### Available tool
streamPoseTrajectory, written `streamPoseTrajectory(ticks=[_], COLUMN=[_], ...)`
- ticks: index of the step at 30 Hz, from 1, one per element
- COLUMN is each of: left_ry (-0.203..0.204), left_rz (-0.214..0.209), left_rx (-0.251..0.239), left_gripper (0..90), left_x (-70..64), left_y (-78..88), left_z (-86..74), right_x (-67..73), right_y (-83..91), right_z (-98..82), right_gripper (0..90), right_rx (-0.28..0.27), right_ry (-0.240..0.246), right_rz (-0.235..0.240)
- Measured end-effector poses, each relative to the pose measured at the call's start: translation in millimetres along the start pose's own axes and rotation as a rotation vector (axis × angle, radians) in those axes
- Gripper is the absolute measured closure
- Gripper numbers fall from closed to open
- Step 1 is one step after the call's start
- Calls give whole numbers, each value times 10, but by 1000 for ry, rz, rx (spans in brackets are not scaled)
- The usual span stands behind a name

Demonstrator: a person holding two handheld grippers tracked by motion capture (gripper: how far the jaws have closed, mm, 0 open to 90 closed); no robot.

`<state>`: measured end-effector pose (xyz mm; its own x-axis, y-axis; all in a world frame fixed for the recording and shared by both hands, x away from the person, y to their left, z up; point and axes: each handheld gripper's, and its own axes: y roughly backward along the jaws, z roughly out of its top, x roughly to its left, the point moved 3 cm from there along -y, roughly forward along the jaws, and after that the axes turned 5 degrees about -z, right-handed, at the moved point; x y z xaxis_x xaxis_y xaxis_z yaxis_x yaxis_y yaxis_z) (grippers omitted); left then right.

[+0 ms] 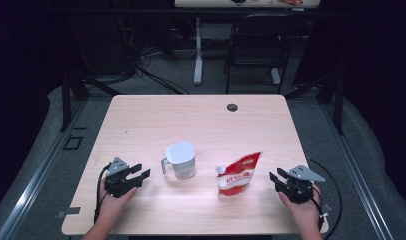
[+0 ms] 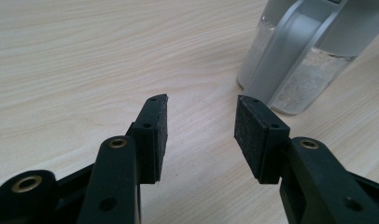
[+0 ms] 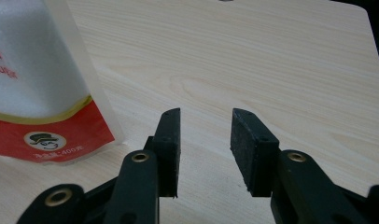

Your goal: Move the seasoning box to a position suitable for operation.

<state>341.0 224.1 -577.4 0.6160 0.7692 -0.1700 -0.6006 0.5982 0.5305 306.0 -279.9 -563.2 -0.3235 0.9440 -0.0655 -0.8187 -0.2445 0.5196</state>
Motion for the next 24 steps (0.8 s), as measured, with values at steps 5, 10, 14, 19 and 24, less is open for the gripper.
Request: streamPoseTrajectory(ticks=[5,10,14,19,24], left_ry=[-3,-22,-47,-68,-80], left_rz=[-22,-44,-49,-55,-53], left_rx=[-1,-3,-10,-12,-10], left_gripper=[563,570,554,529,511], left_x=[-47,-122,-199,-257,-289], left_y=[-24,-58,-74,-119,-193], left_z=[24,58,71,96,123], right_x=[0,-5,23,49,51], right_y=[-4,10,26,34,64], right_z=[-4,4,11,19,11], right_gripper=[626,640,640,629,614], right_rx=[-5,1,-9,-17,-19], right_ry=[1,2,7,18,20], right_rz=[-3,16,27,43,50])
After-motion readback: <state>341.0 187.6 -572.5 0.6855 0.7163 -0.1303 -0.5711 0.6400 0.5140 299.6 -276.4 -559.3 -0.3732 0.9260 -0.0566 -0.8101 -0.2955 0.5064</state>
